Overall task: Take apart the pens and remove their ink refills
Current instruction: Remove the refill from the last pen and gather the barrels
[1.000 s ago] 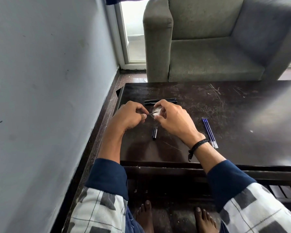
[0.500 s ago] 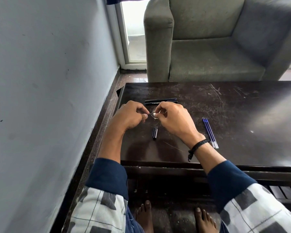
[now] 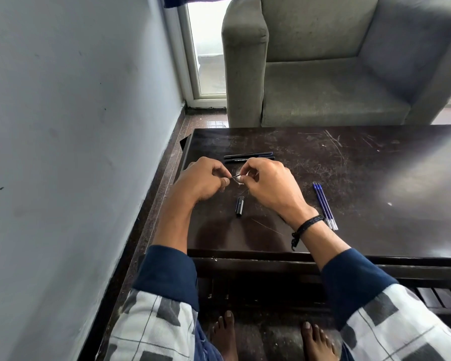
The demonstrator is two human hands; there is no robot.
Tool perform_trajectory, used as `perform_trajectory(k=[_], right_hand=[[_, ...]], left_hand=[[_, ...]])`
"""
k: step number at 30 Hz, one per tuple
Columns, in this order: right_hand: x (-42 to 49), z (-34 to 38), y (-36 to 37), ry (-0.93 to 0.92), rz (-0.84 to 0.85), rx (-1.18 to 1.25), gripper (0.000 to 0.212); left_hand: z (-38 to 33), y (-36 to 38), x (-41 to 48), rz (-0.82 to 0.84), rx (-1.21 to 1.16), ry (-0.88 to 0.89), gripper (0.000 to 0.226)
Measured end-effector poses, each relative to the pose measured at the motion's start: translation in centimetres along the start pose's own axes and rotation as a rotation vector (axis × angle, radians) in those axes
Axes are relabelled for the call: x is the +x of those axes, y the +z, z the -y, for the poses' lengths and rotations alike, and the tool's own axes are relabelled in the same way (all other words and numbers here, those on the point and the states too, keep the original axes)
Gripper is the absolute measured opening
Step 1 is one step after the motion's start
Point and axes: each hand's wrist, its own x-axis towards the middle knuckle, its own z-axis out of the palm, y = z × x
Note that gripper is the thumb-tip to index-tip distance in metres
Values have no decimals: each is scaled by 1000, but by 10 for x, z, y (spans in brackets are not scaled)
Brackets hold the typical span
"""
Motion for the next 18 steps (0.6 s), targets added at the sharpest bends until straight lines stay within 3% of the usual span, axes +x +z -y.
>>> perform_trajectory(k=[18], right_hand=[[0,2,-2,-9,26,-7,4]], left_hand=[[1,2,5,15,3,-2,19]])
